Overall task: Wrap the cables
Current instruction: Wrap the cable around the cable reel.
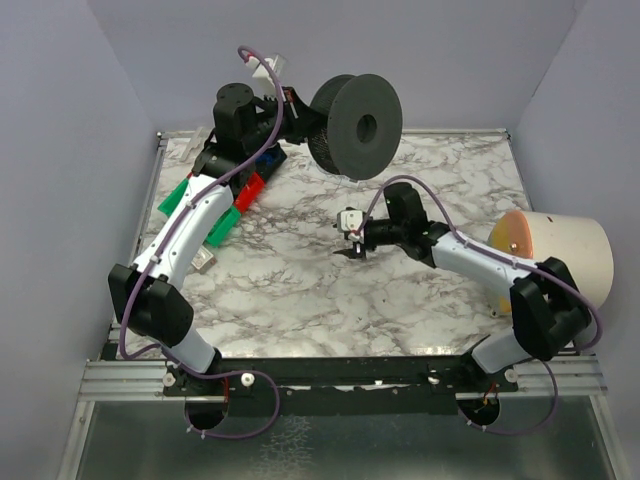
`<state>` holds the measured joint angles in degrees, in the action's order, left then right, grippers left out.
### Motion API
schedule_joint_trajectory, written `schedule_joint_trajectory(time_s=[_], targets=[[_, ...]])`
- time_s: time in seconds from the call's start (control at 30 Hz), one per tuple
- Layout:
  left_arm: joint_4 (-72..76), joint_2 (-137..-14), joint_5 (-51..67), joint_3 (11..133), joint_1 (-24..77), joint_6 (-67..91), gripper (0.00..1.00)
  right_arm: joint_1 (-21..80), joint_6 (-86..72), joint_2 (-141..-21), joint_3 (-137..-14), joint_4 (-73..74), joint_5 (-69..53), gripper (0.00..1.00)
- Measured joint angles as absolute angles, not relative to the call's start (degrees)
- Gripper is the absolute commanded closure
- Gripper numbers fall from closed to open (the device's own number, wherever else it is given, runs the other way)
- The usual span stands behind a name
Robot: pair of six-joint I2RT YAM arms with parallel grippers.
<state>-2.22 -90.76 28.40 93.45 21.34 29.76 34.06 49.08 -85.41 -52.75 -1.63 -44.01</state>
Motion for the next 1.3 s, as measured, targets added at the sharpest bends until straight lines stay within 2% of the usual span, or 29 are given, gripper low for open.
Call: schedule_joint_trajectory(time_s=[0.27,0.33,0.37,0.4,0.5,0.53,0.7,0.83,1.1,1.3], targets=[[-0.30,-90.76,30.04,93.19,21.15,31.94,1.00,34.06,48.40,-94.89,-54.26,-3.92,-38.98,0.34],[-0.03,-90.76,30.35,93.19,21.10,32.21,1.00,34.06,48.38,-97.27,-54.89,-3.11,-38.22,0.38],[0.08,-90.76,30.44,93.19,21.10,32.29,1.00,34.06,48.23,-97.91,-55.00,-3.01,-37.91,0.43],[0.16,-90.76,30.55,93.19,21.10,32.36,1.00,34.06,48.01,-98.15,-55.00,-2.92,-37.58,0.53],[0.40,-90.67,30.65,92.84,21.10,32.42,1.00,34.06,46.26,-98.17,-55.18,-3.46,-35.99,0.93],[0.43,-90.61,30.65,92.62,21.10,32.40,1.00,34.06,45.23,-98.17,-55.35,-3.73,-35.00,0.99],[0.58,-89.82,30.70,91.39,20.75,32.34,1.00,33.56,39.72,-98.02,-55.99,-5.10,-28.27,1.00],[0.36,-88.36,31.88,91.02,19.33,31.83,1.00,29.76,35.53,-95.61,-53.63,-6.61,-27.57,0.99],[-3.97,-84.42,33.26,90.91,16.16,23.97,1.00,12.19,25.80,-88.84,-51.57,-9.02,-34.79,0.99],[-9.02,-83.61,35.59,86.39,16.23,15.46,1.00,7.29,20.49,-89.19,-57.25,-3.73,-40.10,1.00]])
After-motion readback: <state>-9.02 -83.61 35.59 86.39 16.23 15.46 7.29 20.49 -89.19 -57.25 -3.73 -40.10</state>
